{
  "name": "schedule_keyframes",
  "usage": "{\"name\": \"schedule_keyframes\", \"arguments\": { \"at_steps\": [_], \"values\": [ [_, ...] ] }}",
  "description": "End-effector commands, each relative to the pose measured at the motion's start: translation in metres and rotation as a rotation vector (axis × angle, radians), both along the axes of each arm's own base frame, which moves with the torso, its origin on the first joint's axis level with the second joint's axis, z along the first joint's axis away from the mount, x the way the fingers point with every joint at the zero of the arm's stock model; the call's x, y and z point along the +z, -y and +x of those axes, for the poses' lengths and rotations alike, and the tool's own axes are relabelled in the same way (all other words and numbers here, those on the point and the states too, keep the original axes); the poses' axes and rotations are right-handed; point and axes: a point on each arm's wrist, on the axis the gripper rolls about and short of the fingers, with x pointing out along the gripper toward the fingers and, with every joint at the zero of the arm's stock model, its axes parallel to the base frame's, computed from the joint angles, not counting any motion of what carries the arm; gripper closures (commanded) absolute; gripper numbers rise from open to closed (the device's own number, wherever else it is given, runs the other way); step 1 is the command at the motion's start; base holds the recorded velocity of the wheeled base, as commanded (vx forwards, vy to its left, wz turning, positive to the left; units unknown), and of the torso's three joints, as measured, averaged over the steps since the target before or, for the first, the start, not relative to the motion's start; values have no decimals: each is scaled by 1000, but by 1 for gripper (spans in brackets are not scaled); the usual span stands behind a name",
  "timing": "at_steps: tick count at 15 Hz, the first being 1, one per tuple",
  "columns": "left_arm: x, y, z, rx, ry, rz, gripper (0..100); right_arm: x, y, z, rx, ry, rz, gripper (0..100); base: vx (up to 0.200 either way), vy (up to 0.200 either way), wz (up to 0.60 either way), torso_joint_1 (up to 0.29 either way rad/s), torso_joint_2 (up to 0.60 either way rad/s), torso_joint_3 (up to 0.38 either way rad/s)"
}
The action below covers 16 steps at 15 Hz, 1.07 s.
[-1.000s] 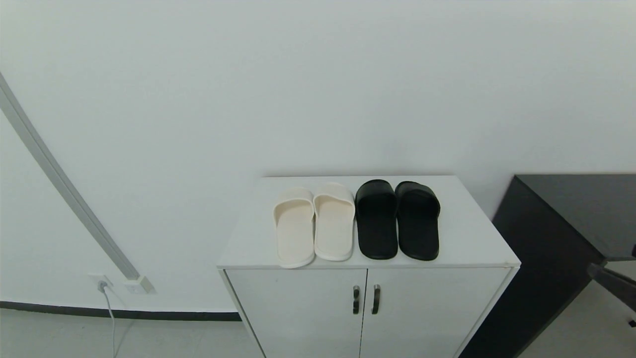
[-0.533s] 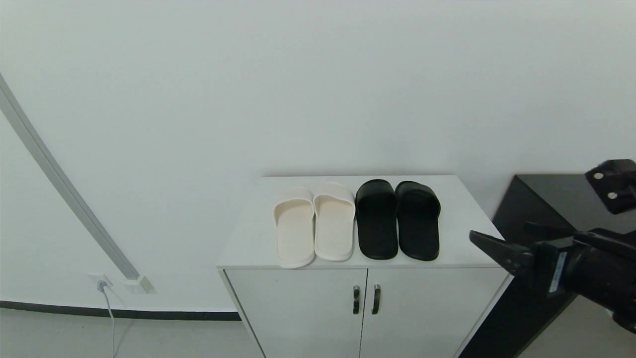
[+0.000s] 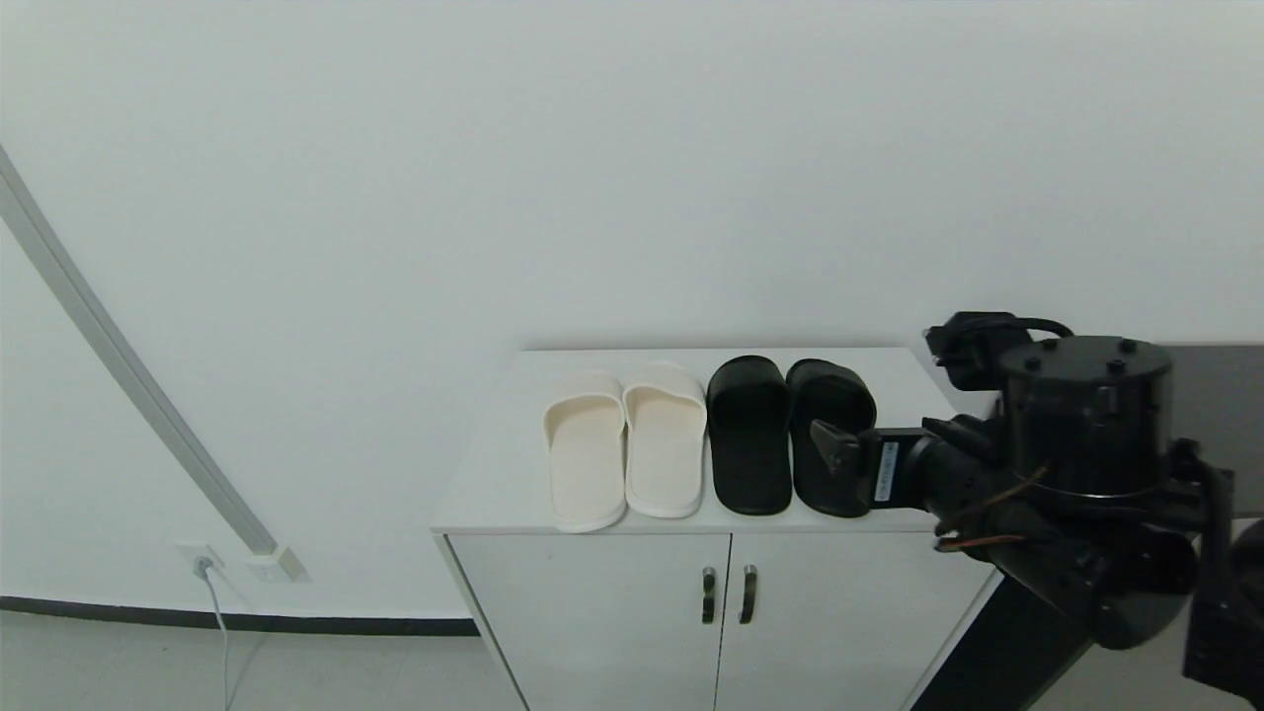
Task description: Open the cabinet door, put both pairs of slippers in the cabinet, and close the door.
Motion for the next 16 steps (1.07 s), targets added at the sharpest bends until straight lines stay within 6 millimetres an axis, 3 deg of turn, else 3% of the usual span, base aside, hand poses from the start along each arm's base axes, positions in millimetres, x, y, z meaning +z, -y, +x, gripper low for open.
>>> {"name": "schedule_keyframes", "arguments": {
  "at_steps": [1, 10, 16],
  "values": [
    [0, 0, 0, 0, -1, 0, 100, -18, -23, 24, -39, -26, -43, 0, 0, 0, 0, 0, 0, 0],
    [0, 0, 0, 0, -1, 0, 100, -49, -53, 76, -96, -35, -57, 0, 0, 0, 0, 0, 0, 0],
    [0, 0, 0, 0, -1, 0, 100, -62, -52, 128, -183, -16, -69, 0, 0, 0, 0, 0, 0, 0]
  ]
}}
